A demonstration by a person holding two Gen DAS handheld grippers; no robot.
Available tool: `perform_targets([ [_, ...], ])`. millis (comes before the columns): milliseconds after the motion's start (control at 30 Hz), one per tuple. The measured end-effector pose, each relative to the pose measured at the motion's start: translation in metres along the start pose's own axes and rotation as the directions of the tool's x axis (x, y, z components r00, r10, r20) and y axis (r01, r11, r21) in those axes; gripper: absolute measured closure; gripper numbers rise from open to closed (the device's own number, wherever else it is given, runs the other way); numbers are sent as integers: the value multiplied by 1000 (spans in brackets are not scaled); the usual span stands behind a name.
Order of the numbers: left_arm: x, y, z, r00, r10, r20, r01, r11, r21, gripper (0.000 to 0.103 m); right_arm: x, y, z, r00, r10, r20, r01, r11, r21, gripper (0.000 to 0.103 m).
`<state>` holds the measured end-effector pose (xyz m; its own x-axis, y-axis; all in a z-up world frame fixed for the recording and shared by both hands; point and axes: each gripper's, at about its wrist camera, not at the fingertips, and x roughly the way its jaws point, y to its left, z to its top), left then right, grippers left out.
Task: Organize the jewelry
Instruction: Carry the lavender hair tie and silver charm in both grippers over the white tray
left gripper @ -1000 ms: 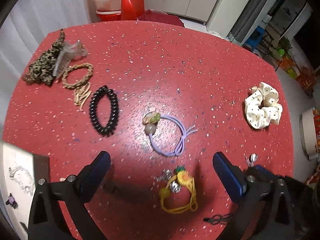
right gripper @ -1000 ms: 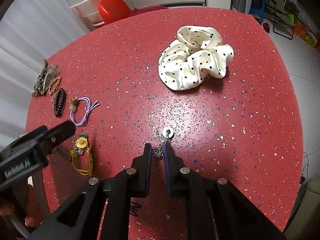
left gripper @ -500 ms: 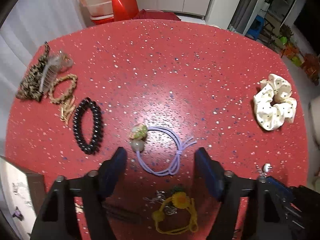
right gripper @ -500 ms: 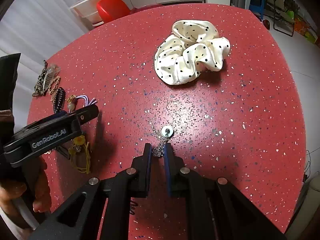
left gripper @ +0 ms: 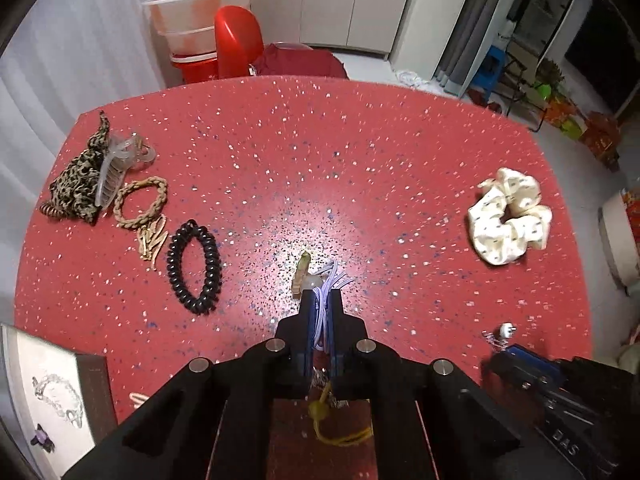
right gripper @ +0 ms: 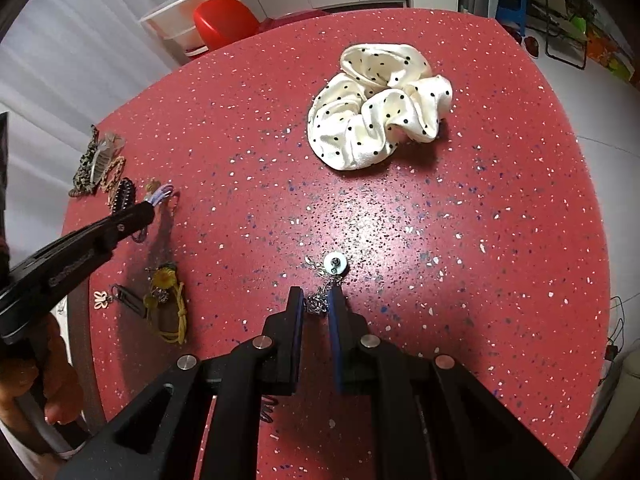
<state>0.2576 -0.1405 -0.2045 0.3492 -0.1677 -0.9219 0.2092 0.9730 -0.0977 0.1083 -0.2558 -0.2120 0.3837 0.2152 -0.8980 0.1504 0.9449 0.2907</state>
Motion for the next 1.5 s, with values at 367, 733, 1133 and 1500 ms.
perform_targets([
  [367,-67,-2,-37,999,-51,15,51,998,20,96,-35,7,-3,1000,22,16,-22,1000,-11,90],
  [733,-159,36,-94,997,-76,28,76,997,2,96,-79,20,-20,999,20,25,-20,1000,-12,90],
  [1133,-218,70,-144,998,-62,15,63,997,-41,96,-118,50,-61,1000,22,13,-22,999,-42,90],
  [1500,-248,108,-190,999,-39,-19,37,996,-83,96,-133,90,-92,999,30,-22,-32,995,-100,90],
])
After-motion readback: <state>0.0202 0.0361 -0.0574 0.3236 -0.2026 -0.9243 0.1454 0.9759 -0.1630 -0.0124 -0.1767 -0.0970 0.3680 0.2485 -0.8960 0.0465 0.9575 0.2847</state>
